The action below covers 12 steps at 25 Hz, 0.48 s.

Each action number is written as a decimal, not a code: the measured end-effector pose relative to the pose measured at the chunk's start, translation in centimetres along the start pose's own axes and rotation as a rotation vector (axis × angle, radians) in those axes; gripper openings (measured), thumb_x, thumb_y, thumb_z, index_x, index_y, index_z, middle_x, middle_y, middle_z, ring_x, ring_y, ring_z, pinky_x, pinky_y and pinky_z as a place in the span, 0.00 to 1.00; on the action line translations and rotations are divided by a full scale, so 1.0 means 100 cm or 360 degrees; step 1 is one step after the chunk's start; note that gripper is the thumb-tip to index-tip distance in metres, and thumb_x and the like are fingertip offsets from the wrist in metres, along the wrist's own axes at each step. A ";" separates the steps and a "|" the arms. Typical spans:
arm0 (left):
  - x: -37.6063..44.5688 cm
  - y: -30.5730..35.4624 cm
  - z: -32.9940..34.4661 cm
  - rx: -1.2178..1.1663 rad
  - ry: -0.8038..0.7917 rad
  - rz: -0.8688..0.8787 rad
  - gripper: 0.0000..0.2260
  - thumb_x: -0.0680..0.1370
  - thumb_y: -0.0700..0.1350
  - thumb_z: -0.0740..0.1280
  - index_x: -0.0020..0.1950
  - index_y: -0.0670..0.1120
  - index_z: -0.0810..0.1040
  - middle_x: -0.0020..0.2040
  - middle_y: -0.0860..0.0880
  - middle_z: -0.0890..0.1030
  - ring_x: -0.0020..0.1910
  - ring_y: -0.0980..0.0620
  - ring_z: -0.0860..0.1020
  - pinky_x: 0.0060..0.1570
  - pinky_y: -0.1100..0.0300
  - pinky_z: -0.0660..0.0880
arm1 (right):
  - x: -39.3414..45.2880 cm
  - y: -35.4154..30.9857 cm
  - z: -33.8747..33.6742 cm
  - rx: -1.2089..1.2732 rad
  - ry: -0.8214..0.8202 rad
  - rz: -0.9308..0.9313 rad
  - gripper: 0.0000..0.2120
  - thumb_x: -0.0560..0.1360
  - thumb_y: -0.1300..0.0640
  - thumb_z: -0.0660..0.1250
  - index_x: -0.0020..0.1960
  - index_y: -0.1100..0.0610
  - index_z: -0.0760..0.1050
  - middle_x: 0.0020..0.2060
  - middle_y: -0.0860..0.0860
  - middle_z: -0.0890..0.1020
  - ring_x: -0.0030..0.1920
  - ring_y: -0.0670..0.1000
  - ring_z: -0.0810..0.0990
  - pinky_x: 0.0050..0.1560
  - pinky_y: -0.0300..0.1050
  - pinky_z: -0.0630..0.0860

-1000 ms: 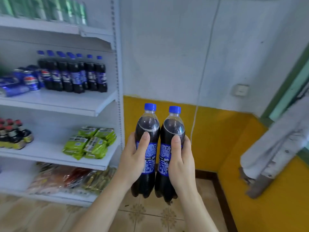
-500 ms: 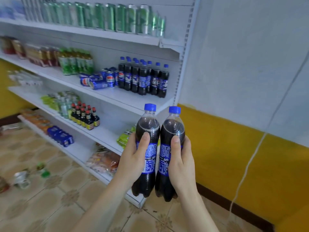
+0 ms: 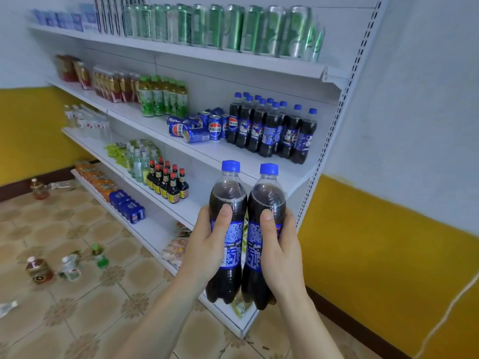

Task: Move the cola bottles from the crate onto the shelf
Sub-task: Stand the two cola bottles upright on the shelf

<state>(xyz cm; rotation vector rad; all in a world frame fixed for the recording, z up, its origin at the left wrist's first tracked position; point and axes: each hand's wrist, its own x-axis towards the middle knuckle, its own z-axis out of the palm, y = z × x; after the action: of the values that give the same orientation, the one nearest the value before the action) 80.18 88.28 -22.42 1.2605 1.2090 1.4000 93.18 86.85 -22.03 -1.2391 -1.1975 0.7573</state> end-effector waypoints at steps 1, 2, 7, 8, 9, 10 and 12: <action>0.012 0.000 -0.007 -0.0009 -0.0018 0.0002 0.19 0.74 0.71 0.60 0.59 0.63 0.75 0.53 0.64 0.83 0.56 0.63 0.80 0.62 0.51 0.75 | 0.007 0.000 0.011 0.0021 0.0013 0.0005 0.27 0.74 0.33 0.60 0.68 0.45 0.71 0.56 0.38 0.83 0.56 0.37 0.81 0.59 0.45 0.78; 0.024 0.000 -0.015 -0.0020 -0.0043 -0.0005 0.18 0.74 0.69 0.60 0.60 0.63 0.75 0.54 0.66 0.82 0.55 0.66 0.79 0.61 0.54 0.75 | 0.013 -0.001 0.022 0.0036 0.0028 0.0010 0.27 0.73 0.34 0.61 0.68 0.45 0.71 0.55 0.38 0.83 0.56 0.37 0.81 0.58 0.44 0.78; 0.091 -0.001 -0.054 -0.0142 -0.0266 -0.0030 0.09 0.79 0.59 0.63 0.59 0.62 0.75 0.56 0.61 0.83 0.57 0.62 0.81 0.60 0.54 0.76 | 0.047 -0.003 0.080 0.0087 0.0141 -0.0010 0.26 0.73 0.37 0.62 0.68 0.46 0.72 0.55 0.37 0.83 0.55 0.36 0.81 0.51 0.31 0.77; 0.101 -0.003 -0.057 -0.0144 -0.0296 -0.0036 0.11 0.78 0.60 0.64 0.59 0.61 0.75 0.55 0.60 0.84 0.57 0.60 0.81 0.61 0.52 0.76 | 0.052 -0.002 0.087 0.0093 0.0174 -0.0010 0.25 0.73 0.37 0.62 0.67 0.46 0.72 0.54 0.37 0.83 0.54 0.36 0.81 0.51 0.33 0.77; 0.110 -0.005 -0.060 -0.0149 -0.0318 -0.0038 0.12 0.77 0.62 0.64 0.58 0.60 0.76 0.54 0.59 0.84 0.56 0.60 0.82 0.60 0.52 0.77 | 0.058 0.000 0.093 0.0097 0.0209 -0.0001 0.25 0.73 0.37 0.62 0.67 0.46 0.72 0.54 0.37 0.83 0.54 0.37 0.82 0.52 0.35 0.77; 0.119 -0.007 -0.062 -0.0147 -0.0333 -0.0032 0.14 0.75 0.64 0.64 0.57 0.59 0.76 0.53 0.58 0.84 0.55 0.60 0.82 0.59 0.53 0.77 | 0.064 0.002 0.098 0.0094 0.0235 0.0012 0.25 0.73 0.37 0.62 0.67 0.47 0.73 0.54 0.38 0.84 0.54 0.38 0.82 0.53 0.38 0.78; 0.139 -0.010 -0.065 -0.0101 -0.0384 -0.0011 0.17 0.73 0.67 0.63 0.56 0.59 0.76 0.53 0.60 0.84 0.54 0.62 0.81 0.56 0.56 0.76 | 0.076 0.004 0.108 0.0081 0.0274 0.0021 0.26 0.73 0.37 0.63 0.67 0.48 0.73 0.55 0.41 0.84 0.54 0.39 0.82 0.54 0.41 0.79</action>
<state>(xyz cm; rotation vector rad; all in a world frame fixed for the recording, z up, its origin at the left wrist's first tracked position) 72.21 101.43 -21.45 1.3364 0.9964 1.2312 84.98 97.19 -21.48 -1.2450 -1.0252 0.6725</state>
